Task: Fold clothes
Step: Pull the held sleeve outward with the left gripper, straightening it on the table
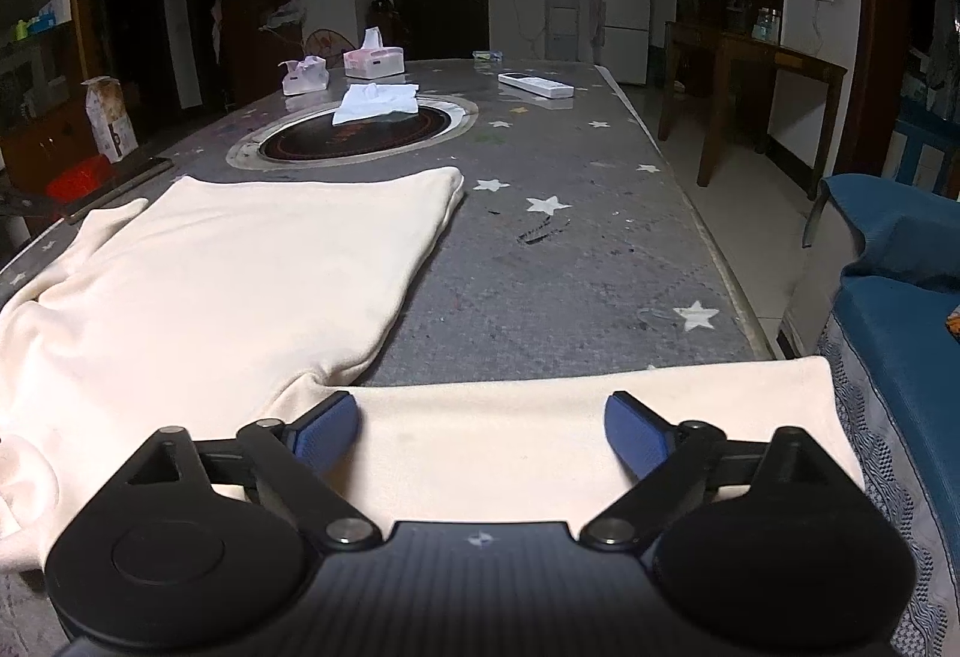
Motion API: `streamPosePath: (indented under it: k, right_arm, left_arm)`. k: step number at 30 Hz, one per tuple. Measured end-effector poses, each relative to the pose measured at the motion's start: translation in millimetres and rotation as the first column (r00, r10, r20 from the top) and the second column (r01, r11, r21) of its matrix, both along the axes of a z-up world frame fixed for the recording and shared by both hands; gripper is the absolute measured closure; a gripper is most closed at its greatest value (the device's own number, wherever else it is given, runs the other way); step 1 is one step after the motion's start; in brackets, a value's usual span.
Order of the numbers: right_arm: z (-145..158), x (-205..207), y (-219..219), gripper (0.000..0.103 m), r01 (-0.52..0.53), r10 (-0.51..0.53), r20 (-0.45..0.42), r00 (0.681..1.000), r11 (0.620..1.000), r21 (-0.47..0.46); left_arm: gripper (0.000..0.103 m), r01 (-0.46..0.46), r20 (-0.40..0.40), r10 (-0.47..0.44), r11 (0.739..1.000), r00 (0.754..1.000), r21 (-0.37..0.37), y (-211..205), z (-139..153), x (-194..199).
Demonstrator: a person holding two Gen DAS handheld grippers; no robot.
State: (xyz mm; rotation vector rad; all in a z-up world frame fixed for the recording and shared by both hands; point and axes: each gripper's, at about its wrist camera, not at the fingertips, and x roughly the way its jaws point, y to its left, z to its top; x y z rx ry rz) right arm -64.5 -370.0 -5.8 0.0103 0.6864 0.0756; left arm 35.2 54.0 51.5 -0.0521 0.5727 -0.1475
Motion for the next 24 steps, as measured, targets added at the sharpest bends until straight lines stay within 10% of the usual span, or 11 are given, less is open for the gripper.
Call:
streamPosePath:
  k: [10, 24]
  right_arm:
    - [-3, 2, -1, 0.001, 0.014, -0.014, -0.008, 1.000, 1.000, 0.000]
    - [-4, 2, -1, 0.000, 0.015, -0.015, -0.012, 1.000, 1.000, 0.000]
  left_arm:
    - [0.082, 0.133, -0.063, -0.126, 0.985, 0.990, 0.110, -59, -20, 24]
    - [0.101, 0.051, -0.014, -0.051, 0.997, 0.999, 0.054, -27, -20, 18]
